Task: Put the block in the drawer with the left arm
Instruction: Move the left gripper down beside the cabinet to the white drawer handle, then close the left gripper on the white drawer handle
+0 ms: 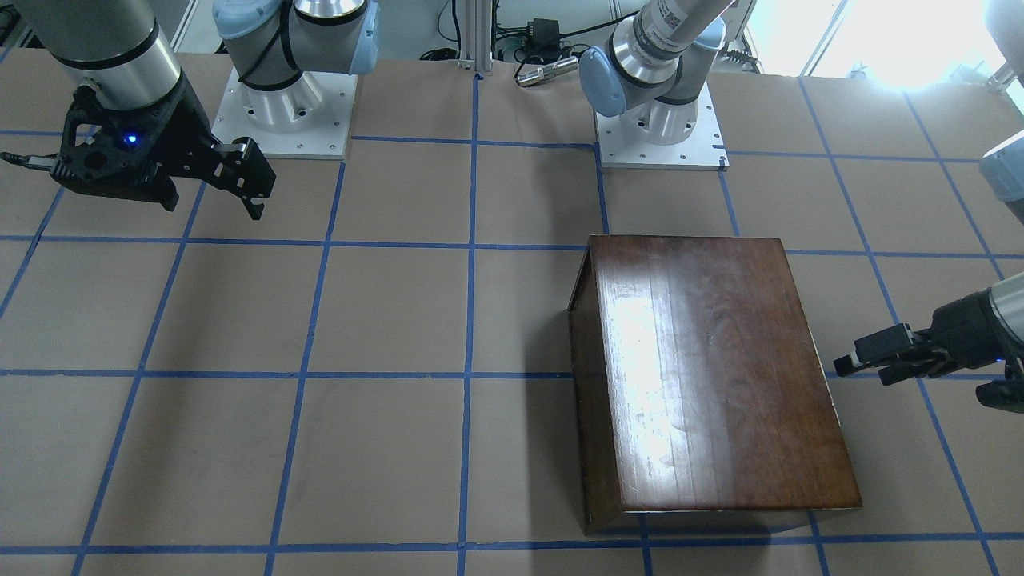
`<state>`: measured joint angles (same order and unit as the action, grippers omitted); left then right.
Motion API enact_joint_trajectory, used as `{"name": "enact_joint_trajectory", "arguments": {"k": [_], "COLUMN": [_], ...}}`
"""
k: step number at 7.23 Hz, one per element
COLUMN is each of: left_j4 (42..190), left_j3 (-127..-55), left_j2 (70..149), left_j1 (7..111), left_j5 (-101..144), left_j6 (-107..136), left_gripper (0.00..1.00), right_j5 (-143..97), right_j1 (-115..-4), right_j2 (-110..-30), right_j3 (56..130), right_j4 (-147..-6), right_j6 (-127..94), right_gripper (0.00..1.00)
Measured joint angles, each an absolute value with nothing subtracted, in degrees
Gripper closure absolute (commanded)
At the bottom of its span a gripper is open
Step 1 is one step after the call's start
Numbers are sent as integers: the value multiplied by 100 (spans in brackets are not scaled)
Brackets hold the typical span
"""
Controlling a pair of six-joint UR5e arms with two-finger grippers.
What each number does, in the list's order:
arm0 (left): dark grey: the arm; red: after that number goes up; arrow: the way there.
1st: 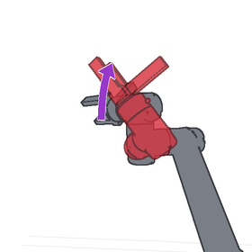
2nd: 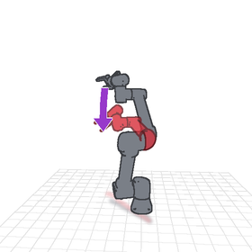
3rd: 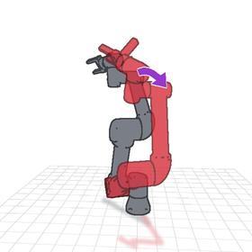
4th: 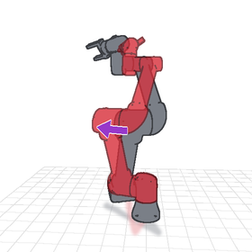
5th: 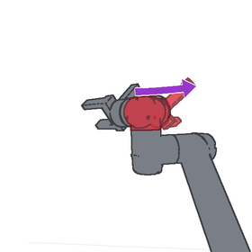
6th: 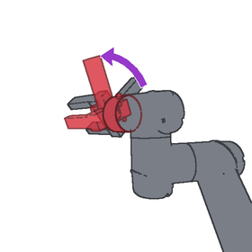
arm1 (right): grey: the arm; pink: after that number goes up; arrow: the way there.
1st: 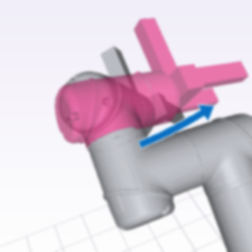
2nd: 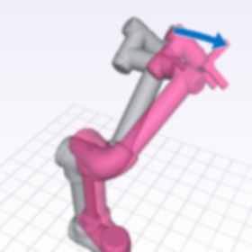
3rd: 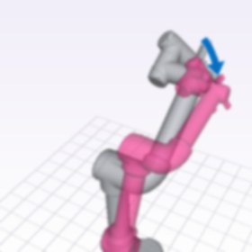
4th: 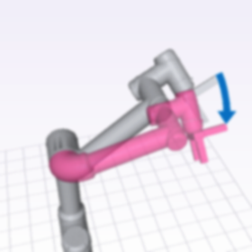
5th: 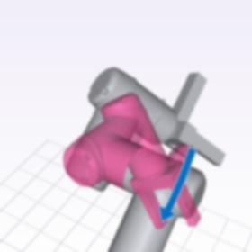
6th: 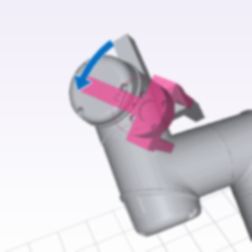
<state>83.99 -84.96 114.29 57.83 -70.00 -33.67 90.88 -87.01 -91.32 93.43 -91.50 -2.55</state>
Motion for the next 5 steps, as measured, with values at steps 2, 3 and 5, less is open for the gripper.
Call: {"name": "enact_joint_trajectory", "arguments": {"k": [2, 3, 5], "left_j4": [8411, 8413, 8428], "left_j3": [-8548, -8587, -8607], "left_j2": [11572, 11601, 11606], "left_j1": [5799, 5812, 5830], "left_j5": [-6981, -6977, -6969], "left_j6": [-3482, -3594, -3792], "left_gripper": [0, 0, 0], "right_j5": [9088, 9088, 9088], "right_j1": [-8701, -8701, -8701], "right_j2": [-9132, -9132, -9132], "right_j3": [9343, 9343, 9343], "right_j4": [-9149, -9149, -9149], "right_j6": [-255, -255, -255], "right_gripper": [0, 0, 0]}}
